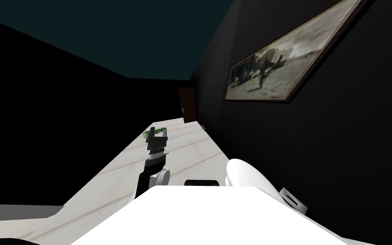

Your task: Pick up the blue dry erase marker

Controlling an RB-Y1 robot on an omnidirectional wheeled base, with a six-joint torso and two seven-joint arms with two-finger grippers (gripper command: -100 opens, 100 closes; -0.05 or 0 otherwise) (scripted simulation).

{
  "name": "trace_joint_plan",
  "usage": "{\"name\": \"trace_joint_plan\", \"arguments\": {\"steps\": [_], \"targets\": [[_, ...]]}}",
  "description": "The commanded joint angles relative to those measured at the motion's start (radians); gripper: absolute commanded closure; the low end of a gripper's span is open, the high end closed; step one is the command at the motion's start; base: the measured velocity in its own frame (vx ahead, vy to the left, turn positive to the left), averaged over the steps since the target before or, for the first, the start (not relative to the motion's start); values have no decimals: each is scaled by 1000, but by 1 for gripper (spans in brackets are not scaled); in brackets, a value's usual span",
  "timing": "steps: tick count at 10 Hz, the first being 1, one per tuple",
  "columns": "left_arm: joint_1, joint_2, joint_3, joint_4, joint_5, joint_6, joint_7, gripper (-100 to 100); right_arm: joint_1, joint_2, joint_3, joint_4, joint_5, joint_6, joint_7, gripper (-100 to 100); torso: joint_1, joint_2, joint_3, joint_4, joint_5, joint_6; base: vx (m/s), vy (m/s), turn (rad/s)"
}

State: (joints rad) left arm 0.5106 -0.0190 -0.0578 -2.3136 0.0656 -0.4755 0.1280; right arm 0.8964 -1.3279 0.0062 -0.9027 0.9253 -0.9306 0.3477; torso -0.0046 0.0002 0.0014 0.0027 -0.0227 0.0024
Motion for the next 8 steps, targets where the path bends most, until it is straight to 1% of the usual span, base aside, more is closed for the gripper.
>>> {"name": "trace_joint_plan", "arguments": {"steps": [1, 2, 3, 4, 6, 7, 8], "targets": [[0, 0, 0, 0, 0, 0, 0, 0, 15, 18, -50, -18, 50, -15, -19, 100, 0, 0, 0, 0, 0, 0, 11, 1, -17], [0, 0, 0, 0, 0, 0, 0, 0, 15, 18, -78, -18, 80, -15, -19, 100, 0, 0, 0, 0, 1, 0, 0, 0, 0], [0, 0, 0, 0, 0, 0, 0, 0, 15, 18, -78, -18, 87, -15, -19, 100, 0, 0, 0, 0, 1, -1, 0, 0, 0], [0, 0, 0, 0, 0, 0, 0, 0, 24, 57, -125, -28, 127, -54, -47, 100, 0, 0, 0, 0, 1, -1, 11, -6, -9], [0, 0, 0, 0, 0, 0, 0, 0, 24, 57, -177, -28, 187, -54, -47, 100, 0, 0, 0, 0, 1, 0, 6, -1, -10], [0, 0, 0, 0, 0, 0, 0, 0, 33, 95, -208, -37, 218, -94, -74, 100, 0, 0, 0, 0, 1, -1, 8, -3, 0], [0, 0, 0, 0, 0, 0, 0, 0, 33, 95, -246, -37, 244, -94, -74, 100, 1, 0, 0, 0, 1, 0, 9, 0, -25]]}}
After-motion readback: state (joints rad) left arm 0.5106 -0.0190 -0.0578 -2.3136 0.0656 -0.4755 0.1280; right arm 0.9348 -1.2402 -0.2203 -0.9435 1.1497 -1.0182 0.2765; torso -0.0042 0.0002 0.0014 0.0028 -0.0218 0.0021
